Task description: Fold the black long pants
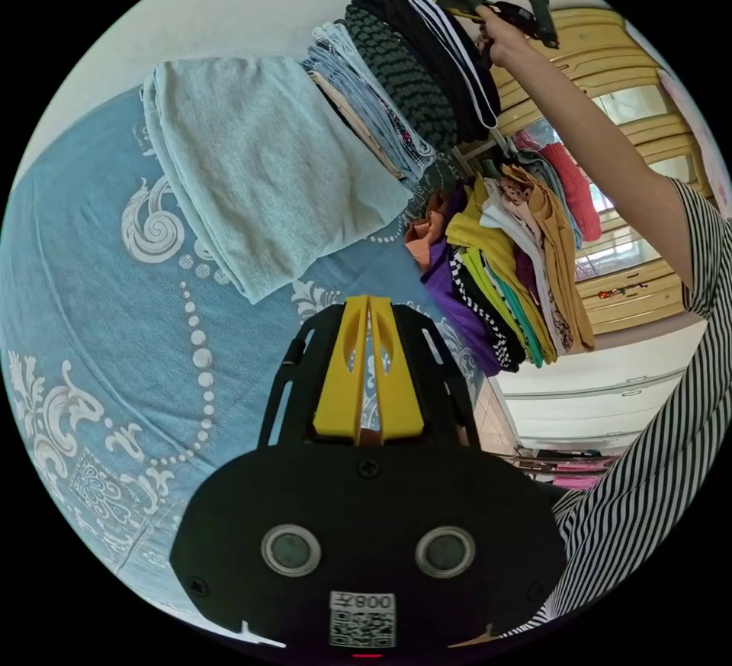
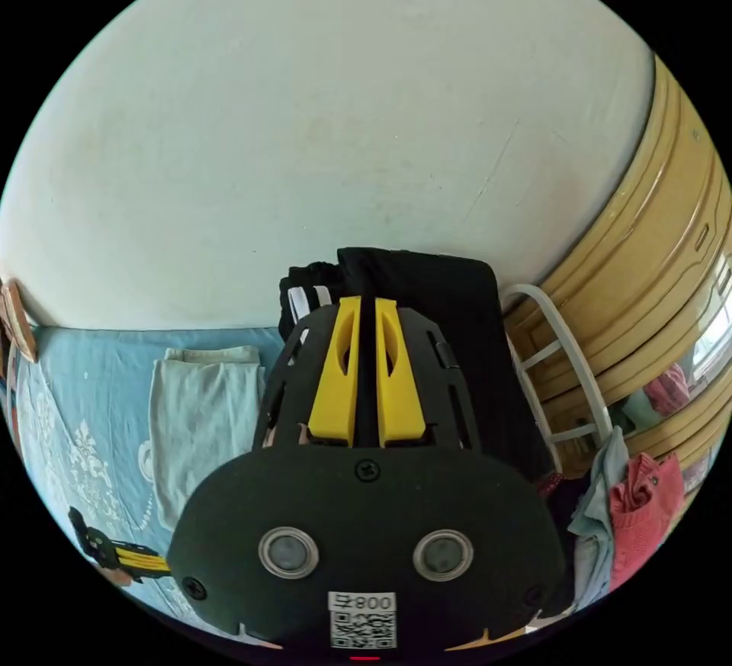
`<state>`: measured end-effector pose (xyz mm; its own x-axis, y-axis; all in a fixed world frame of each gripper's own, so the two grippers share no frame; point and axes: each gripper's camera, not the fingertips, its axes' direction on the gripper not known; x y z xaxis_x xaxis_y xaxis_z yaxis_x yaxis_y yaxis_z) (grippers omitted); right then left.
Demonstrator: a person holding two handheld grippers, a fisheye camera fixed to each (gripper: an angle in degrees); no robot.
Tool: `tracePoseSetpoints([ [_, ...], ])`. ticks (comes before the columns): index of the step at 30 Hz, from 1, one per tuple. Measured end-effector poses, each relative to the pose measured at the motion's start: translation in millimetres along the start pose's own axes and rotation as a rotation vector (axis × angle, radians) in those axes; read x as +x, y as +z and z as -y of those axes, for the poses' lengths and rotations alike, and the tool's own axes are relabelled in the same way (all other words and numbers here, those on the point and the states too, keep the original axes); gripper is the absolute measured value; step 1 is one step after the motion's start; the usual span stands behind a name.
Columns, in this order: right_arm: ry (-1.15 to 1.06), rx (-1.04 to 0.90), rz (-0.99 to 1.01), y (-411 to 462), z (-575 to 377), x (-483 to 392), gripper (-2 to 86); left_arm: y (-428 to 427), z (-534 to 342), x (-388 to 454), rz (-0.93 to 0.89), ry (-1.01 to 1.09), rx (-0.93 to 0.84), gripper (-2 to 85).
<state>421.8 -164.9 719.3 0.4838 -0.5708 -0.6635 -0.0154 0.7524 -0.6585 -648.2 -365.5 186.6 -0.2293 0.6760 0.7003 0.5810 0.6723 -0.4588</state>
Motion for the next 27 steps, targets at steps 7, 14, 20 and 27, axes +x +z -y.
tracePoseSetpoints([
  [7,0.17,0.133,0.185,-58,-29,107,2.3,-34,-89,-2,-0.021,0.003,0.02,0.1],
  [14,0.264,0.347,0.52,-153,-66,197,1.9,-76,-191,1,-0.028,0.018,0.057,0.1],
  [20,0.152,0.499,0.729,-245,-84,211,1.9,-128,-296,11,-0.018,0.057,0.142,0.2],
  [27,0.067,0.62,0.944,-331,-107,211,1.8,-207,-448,25,0.034,0.078,0.309,0.4],
])
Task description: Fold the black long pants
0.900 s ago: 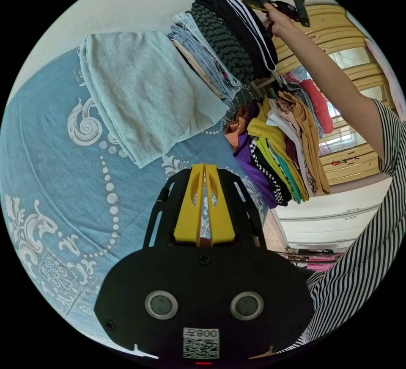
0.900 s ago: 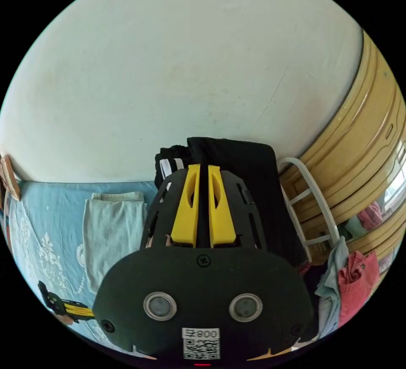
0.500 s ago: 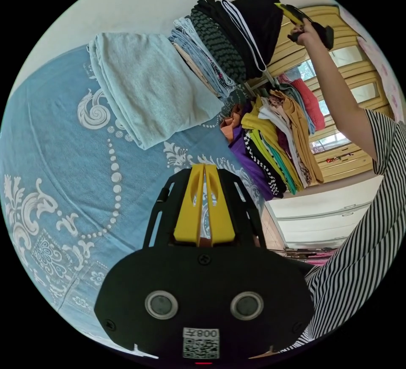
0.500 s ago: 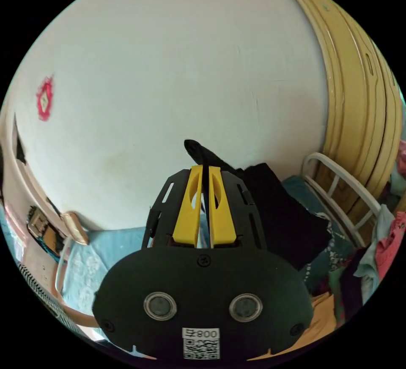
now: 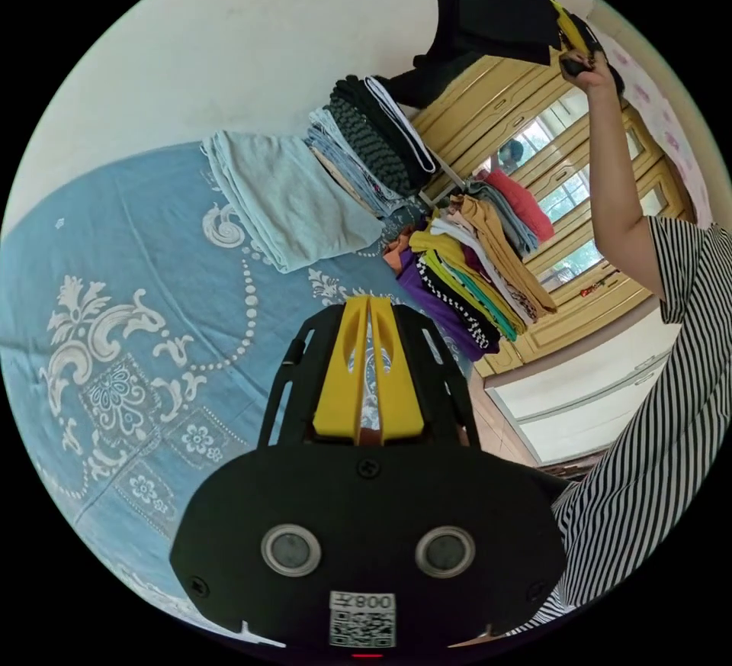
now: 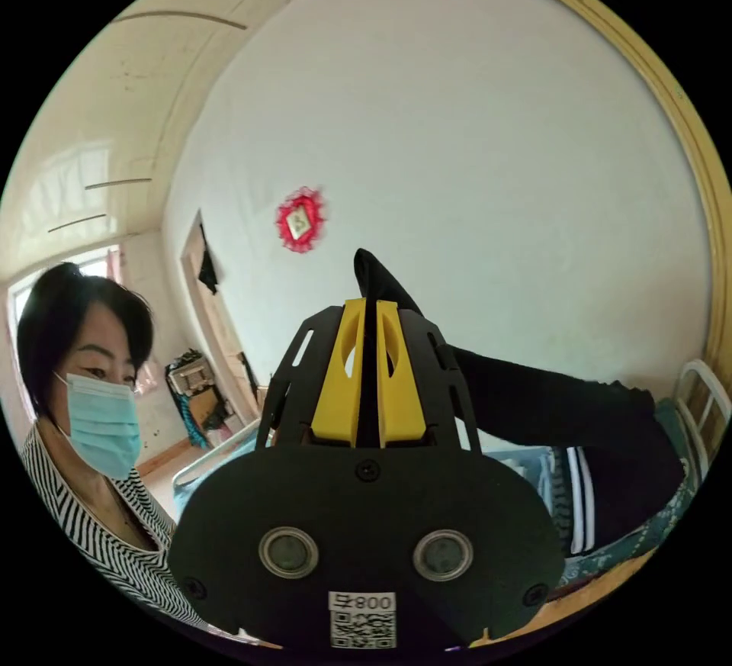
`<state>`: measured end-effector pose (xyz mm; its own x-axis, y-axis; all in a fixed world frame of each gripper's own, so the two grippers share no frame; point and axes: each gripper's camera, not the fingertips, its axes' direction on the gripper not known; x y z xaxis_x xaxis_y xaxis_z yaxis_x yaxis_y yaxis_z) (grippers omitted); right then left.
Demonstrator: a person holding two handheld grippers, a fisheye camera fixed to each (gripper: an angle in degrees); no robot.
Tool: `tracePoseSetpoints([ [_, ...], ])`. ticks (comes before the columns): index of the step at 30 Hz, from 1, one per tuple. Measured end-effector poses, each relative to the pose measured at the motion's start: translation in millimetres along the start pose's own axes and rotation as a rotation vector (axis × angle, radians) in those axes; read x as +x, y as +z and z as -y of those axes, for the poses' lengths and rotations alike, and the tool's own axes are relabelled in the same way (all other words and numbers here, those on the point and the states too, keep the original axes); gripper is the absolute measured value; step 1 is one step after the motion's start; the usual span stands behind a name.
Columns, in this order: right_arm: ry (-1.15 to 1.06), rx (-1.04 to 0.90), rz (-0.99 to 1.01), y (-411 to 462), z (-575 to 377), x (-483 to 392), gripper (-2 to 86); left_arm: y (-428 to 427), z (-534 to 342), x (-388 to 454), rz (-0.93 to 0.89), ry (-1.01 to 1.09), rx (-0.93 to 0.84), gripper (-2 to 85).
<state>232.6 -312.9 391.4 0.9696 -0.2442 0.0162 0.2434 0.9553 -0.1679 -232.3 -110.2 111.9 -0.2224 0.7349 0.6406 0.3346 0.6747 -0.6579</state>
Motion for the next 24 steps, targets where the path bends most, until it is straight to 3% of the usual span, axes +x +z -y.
tracePoseSetpoints([
  [8,0.004,0.031,0.205,-62,5,-84,1.8,-148,-153,37,0.007,0.03,0.244,2.8],
  [12,0.064,-0.039,0.273,-83,1,-122,1.8,-232,-245,84,0.034,0.045,0.337,8.1],
  [24,0.25,-0.253,0.687,-108,-17,-263,1.8,-437,-554,205,0.452,-0.106,0.533,12.7],
])
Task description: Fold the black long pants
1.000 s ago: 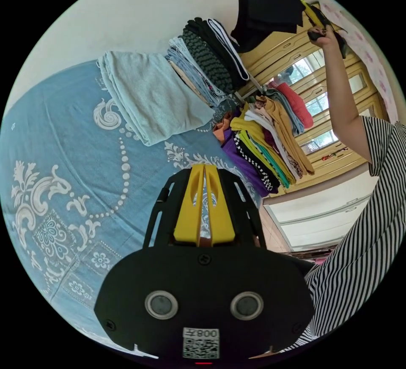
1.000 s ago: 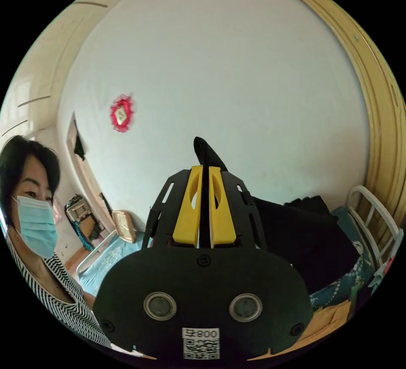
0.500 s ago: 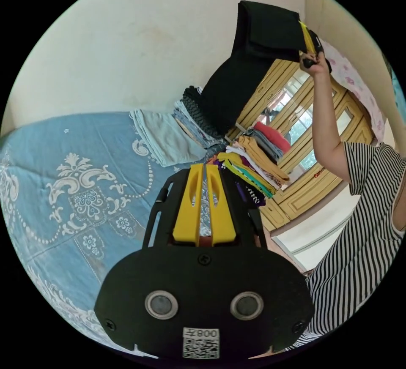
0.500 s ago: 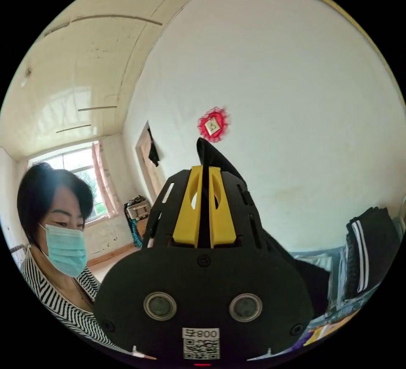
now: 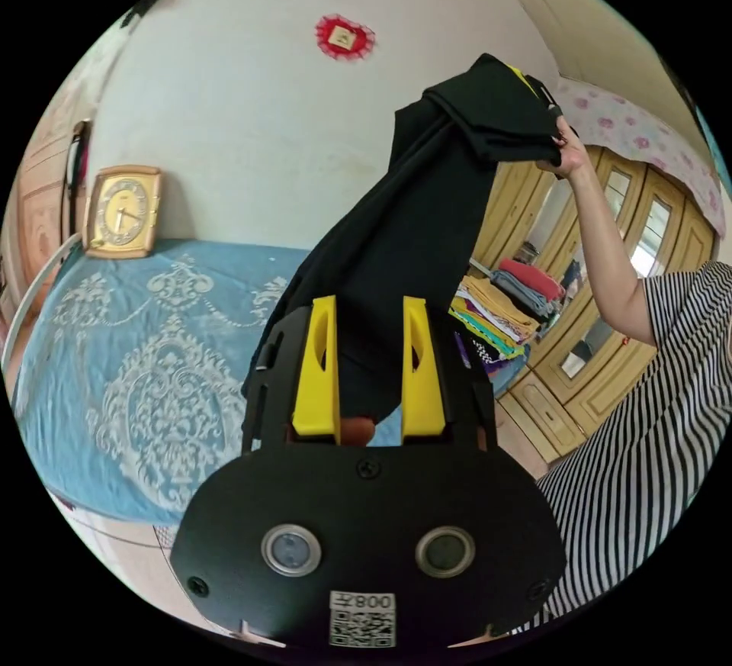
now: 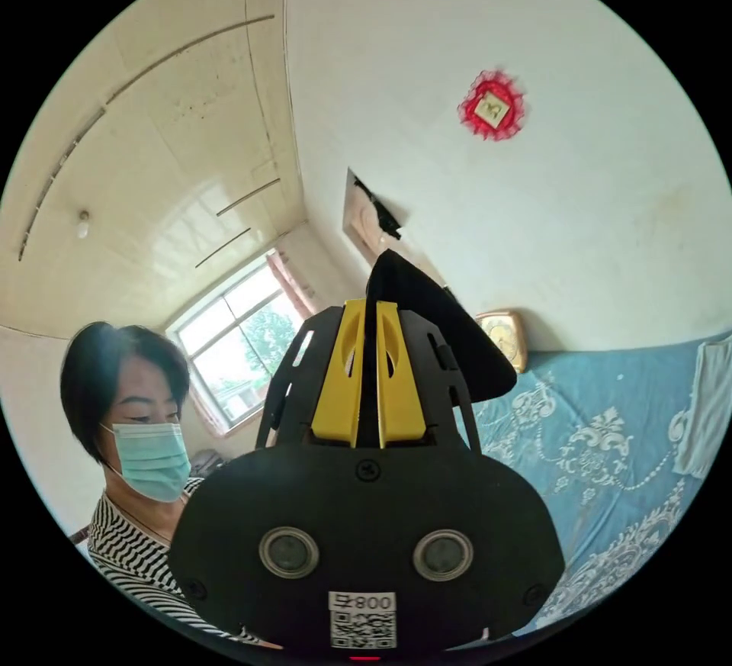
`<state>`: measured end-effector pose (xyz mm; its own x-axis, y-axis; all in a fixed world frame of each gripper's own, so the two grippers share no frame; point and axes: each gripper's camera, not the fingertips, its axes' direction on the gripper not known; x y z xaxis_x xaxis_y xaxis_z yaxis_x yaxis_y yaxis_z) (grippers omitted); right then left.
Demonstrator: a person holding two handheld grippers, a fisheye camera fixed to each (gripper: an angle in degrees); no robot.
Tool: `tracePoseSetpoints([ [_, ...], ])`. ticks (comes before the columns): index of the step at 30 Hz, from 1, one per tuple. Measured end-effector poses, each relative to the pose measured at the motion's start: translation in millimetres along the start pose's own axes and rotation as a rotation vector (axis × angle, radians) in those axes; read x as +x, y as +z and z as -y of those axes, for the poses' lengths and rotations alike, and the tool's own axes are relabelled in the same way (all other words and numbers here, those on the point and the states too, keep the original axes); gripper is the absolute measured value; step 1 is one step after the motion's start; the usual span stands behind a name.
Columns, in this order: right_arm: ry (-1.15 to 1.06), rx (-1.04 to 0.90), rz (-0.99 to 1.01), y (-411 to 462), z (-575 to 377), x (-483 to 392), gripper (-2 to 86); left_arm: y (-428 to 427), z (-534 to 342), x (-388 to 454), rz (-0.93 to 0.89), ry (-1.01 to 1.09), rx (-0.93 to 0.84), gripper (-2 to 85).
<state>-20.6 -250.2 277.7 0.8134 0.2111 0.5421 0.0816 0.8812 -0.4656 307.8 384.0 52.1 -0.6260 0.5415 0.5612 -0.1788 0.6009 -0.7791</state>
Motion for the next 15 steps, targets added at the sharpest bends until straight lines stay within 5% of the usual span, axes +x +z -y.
tracePoseSetpoints([
  [6,-0.001,-0.087,0.065,37,0,-59,1.9,-90,-53,-18,0.056,-0.076,0.049,12.7],
  [15,-0.067,-0.132,-0.019,52,16,-146,1.9,-100,-92,-1,-0.206,-0.024,-0.085,12.0],
])
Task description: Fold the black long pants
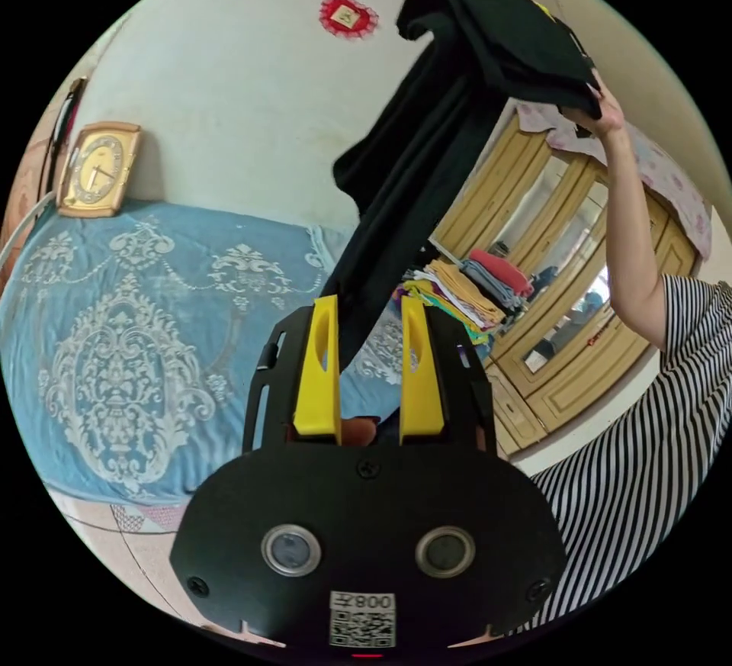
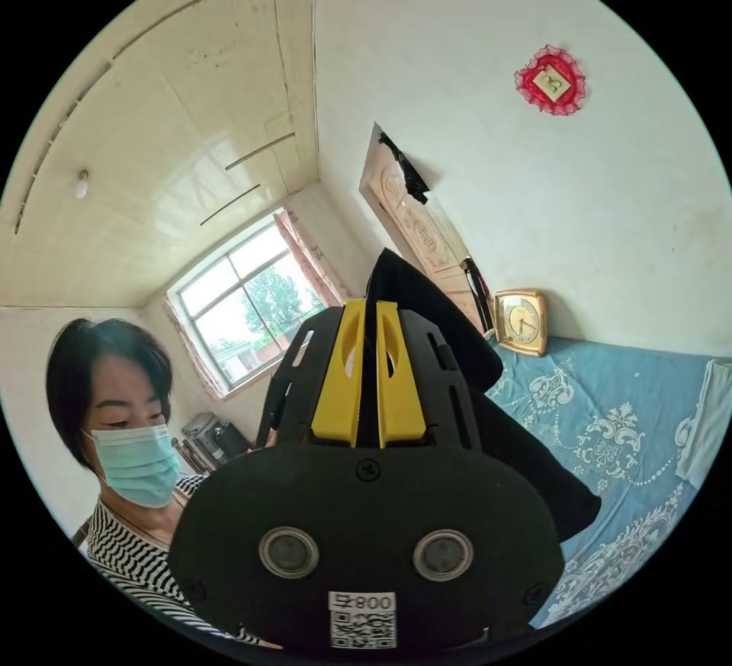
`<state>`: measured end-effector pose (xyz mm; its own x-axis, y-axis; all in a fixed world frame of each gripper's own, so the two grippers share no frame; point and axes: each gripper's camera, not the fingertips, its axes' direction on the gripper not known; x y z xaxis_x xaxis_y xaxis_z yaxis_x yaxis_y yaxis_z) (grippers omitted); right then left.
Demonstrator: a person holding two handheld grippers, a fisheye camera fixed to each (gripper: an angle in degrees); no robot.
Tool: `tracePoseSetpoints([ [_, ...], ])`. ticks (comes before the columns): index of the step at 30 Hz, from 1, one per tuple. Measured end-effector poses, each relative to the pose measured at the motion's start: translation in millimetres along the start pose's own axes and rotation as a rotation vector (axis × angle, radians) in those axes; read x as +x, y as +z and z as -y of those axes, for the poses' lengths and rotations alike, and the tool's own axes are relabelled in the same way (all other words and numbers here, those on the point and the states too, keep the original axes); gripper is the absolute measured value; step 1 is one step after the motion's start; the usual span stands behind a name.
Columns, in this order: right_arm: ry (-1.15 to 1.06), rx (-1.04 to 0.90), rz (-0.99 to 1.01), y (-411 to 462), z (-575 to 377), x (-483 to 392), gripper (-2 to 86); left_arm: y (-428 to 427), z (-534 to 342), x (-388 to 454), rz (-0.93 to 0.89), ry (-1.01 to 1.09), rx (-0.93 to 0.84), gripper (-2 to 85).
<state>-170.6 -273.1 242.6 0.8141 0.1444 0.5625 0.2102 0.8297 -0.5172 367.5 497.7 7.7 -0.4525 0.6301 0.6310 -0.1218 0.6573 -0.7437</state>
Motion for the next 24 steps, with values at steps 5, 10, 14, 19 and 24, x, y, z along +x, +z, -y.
tracePoseSetpoints([
  [5,0.021,0.023,-0.058,-7,7,-28,1.9,-17,-25,31,-0.065,0.06,-0.014,10.8],
  [10,0.051,0.029,-0.062,-6,12,-48,1.9,-45,-54,47,-0.011,0.11,-0.057,9.9],
  [14,0.049,0.024,-0.052,0,16,-69,1.9,-76,-68,34,0.085,0.075,-0.047,9.1],
  [19,0.053,0.031,-0.024,9,21,-90,1.9,-132,-92,9,0.142,-0.019,0.027,8.6],
  [24,0.06,0.012,-0.002,28,26,-108,1.8,-153,-112,-6,0.253,-0.072,0.002,6.0],
])
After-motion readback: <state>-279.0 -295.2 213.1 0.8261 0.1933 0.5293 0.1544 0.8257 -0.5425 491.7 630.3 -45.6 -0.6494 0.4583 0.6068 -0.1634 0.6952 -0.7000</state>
